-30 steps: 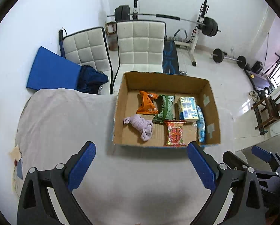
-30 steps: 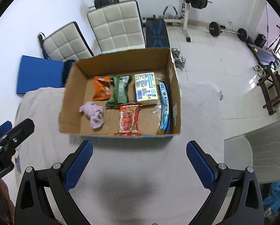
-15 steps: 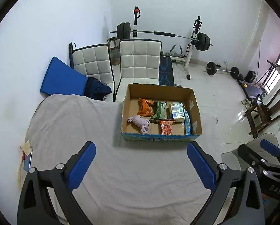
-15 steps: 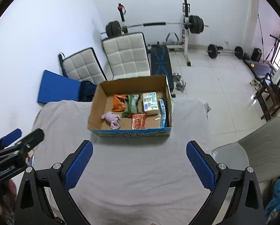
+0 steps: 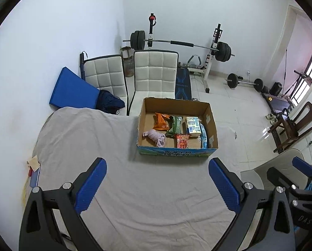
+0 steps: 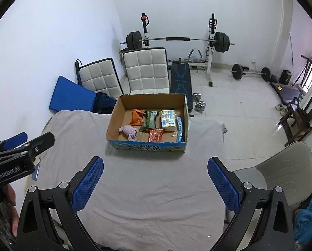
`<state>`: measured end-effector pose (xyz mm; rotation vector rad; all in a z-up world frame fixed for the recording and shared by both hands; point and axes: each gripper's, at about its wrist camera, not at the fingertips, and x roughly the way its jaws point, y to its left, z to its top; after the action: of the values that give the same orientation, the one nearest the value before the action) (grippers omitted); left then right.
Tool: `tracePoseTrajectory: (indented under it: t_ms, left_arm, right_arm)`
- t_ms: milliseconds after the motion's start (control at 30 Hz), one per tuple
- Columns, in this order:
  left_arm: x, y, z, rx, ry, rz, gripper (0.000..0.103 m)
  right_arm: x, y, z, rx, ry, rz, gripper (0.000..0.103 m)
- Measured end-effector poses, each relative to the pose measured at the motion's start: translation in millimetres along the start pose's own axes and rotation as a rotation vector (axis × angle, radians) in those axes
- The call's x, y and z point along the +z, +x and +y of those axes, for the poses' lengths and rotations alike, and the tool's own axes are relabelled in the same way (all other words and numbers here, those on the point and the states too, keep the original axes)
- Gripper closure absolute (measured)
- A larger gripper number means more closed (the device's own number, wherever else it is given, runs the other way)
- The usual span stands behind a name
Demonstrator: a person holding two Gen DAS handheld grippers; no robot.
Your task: Organize soft objects
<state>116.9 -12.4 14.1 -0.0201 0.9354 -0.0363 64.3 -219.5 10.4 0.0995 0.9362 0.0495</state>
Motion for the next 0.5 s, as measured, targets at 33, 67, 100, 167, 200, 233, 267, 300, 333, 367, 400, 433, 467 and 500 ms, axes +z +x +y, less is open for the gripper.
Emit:
tracePoseTrajectory:
  t_ms: [33,67,100,167,200,233,267,300,333,367,400,433,467,500]
  left_arm:
    - [0,-1,0,0.003,0.0,-0.003,0.003]
    - [-1,-2,0,0.002,0.0,-0.005,0.003]
    - [-1,-2,0,0.003,0.001,-0.007,0.003]
    - [0,-3,-1,0.006,0.004,-0.008,0.003]
    - [0,-3,-1,0.006,0.003,-0.011,0.003]
    - [0,-4,-1,0.009,0.005,-0.014,0.003]
    - [0,-4,-1,0.011,0.007,-0.016,0.003]
    - [0,-5,0,0.013,0.008,-0.02,0.003]
    - [1,-5,0,0.016,0.008,-0.024,0.003]
    - [1,-6,0,0.018,0.01,-0.028,0.003]
    - [1,-7,1,0.02,0.01,-0.031,0.003]
    - [2,-8,1,0.022,0.011,-0.035,0.003]
    - [2,-8,1,0.023,0.011,-0.036,0.003]
    - [2,-8,1,0.021,0.011,-0.035,0.003]
  right_arm:
    - [1,-1,-1,-0.001,0.005,-0.006,0.001]
    - [2,-3,-2,-0.009,0.007,-0.013,0.001]
    - [3,-4,-3,-0.02,0.008,-0.022,0.001]
    - [6,-4,-6,-0.022,0.017,-0.028,0.001]
    - [8,-4,-7,-0.03,0.018,-0.031,0.001]
    - [10,-3,-8,-0.032,0.019,-0.032,0.001]
    - [11,-2,-9,-0.03,0.022,-0.033,0.001]
    - [12,-2,-9,-0.028,0.024,-0.035,0.001]
    - [14,-2,-10,-0.032,0.023,-0.037,0.001]
    - [15,-1,-10,-0.031,0.023,-0.039,0.001]
    - [16,-1,-10,-0.027,0.023,-0.04,0.001]
    - [17,-1,-9,-0.026,0.022,-0.042,0.001]
    - [18,-1,-8,-0.027,0.019,-0.045,0.001]
    - [18,-1,-8,-0.027,0.017,-0.047,0.001]
